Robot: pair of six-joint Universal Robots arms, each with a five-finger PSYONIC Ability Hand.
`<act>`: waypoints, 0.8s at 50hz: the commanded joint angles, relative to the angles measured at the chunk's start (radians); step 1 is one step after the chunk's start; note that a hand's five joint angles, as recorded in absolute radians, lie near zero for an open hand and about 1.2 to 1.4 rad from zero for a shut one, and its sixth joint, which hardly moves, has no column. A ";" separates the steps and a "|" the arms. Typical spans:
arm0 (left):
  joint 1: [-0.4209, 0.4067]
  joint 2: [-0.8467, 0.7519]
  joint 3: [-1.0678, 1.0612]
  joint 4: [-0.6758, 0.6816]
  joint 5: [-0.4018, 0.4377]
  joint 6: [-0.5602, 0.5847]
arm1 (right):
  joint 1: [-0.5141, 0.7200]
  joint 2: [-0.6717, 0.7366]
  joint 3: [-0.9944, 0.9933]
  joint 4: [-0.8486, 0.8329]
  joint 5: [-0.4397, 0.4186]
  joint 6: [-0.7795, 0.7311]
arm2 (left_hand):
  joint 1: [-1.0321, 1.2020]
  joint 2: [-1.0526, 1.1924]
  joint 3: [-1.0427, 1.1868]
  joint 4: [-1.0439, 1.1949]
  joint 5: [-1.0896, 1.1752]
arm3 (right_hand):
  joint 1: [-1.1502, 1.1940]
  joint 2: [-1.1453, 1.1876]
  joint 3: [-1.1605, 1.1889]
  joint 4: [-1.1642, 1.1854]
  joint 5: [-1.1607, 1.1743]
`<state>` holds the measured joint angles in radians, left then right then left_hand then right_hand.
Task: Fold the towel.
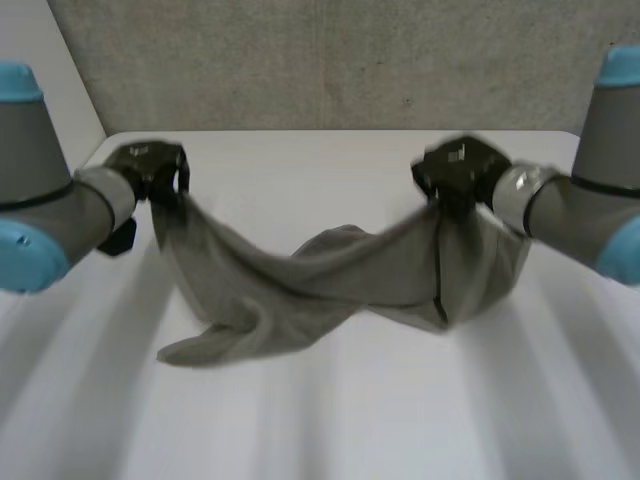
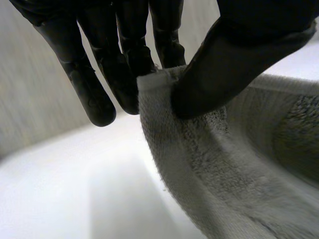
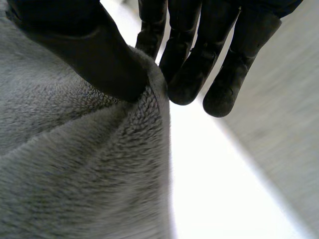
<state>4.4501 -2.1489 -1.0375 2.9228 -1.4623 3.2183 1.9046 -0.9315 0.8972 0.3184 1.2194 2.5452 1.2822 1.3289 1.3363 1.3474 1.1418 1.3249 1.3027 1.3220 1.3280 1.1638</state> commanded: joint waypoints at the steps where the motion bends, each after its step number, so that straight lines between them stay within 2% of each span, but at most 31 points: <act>1: -0.046 0.009 0.445 0.085 -0.059 -0.070 | 0.024 -0.073 -0.257 -0.300 0.086 0.164 | 0.114 0.067 0.060 0.049 0.080 | 0.071 0.094 0.074 0.068 0.058; 3: -0.052 0.041 0.482 0.131 -0.079 -0.098 | 0.019 -0.144 -0.232 -0.419 0.089 0.315 | 0.114 0.067 0.060 0.049 0.080 | 0.071 0.094 0.074 0.068 0.058; 7: -0.051 0.122 0.411 0.234 -0.084 -0.165 | 0.016 -0.171 -0.158 -0.426 0.068 0.362 | 0.114 0.067 0.060 0.049 0.080 | 0.071 0.094 0.074 0.068 0.058; 10: -0.052 0.133 0.350 0.253 -0.076 -0.172 | 0.016 -0.175 -0.054 -0.395 0.049 0.349 | 0.114 0.067 0.060 0.049 0.080 | 0.071 0.094 0.074 0.068 0.058; 15: -0.051 0.129 0.044 0.269 -0.049 -0.156 | 0.013 -0.165 0.098 -0.357 0.045 0.286 | 0.114 0.067 0.060 0.049 0.080 | 0.071 0.094 0.074 0.068 0.058; 18: -0.049 0.124 -0.038 0.272 -0.030 -0.150 | 0.013 -0.158 0.187 -0.325 0.042 0.219 | 0.114 0.067 0.060 0.049 0.080 | 0.071 0.094 0.074 0.068 0.058; 20: -0.041 0.115 -0.181 0.285 0.017 -0.127 | 0.011 -0.147 0.235 -0.308 0.042 0.175 | 0.114 0.067 0.060 0.049 0.080 | 0.071 0.094 0.074 0.068 0.058; 22: -0.037 0.110 -0.246 0.297 0.034 -0.108 | 0.010 -0.138 0.311 -0.280 0.048 0.094 | 0.114 0.067 0.060 0.049 0.080 | 0.071 0.094 0.074 0.068 0.058; 27: -0.009 0.129 -0.398 0.320 0.054 -0.022 | 0.004 -0.167 0.393 -0.225 0.049 0.030 | 0.114 0.067 0.060 0.049 0.080 | 0.071 0.094 0.074 0.068 0.058; 29: 0.012 0.142 -0.434 0.320 0.056 0.002 | -0.010 -0.191 0.410 -0.198 0.046 0.030 | 0.114 0.067 0.060 0.049 0.080 | 0.071 0.094 0.074 0.068 0.058; 31: 0.050 0.237 -0.495 0.320 0.060 0.025 | -0.033 -0.236 0.427 -0.171 0.040 0.040 | 0.114 0.067 0.060 0.049 0.080 | 0.071 0.094 0.074 0.068 0.058; 33: 0.064 0.295 -0.522 0.320 0.068 0.026 | -0.061 -0.344 0.462 -0.144 0.025 0.072 | 0.114 0.067 0.060 0.049 0.080 | 0.071 0.094 0.074 0.068 0.058; 34: 0.083 0.343 -0.545 0.323 0.085 0.026 | -0.061 -0.345 0.462 -0.144 0.025 0.072 | 0.114 0.067 0.060 0.049 0.080 | 0.071 0.094 0.074 0.068 0.058; 36: 0.100 0.374 -0.561 0.331 0.106 0.026 | -0.079 -0.382 0.512 -0.148 -0.030 0.125 | 0.114 0.067 0.060 0.049 0.080 | 0.071 0.094 0.074 0.068 0.058; 37: 0.119 0.388 -0.573 0.338 0.126 0.025 | -0.079 -0.382 0.513 -0.148 -0.031 0.125 | 0.114 0.067 0.060 0.049 0.080 | 0.071 0.094 0.074 0.068 0.058; 40: 0.147 0.396 -0.587 0.355 0.146 0.023 | -0.096 -0.368 0.554 -0.148 -0.112 0.139 | 0.114 0.067 0.060 0.049 0.080 | 0.071 0.094 0.074 0.068 0.058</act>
<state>4.5362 -1.8238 -1.5867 3.2522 -1.3677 3.2469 1.8394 -1.2719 1.3846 0.1698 1.2160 2.6307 1.2865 1.3304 1.3375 1.3515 1.1418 1.3261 1.3027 1.3286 1.3281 1.1642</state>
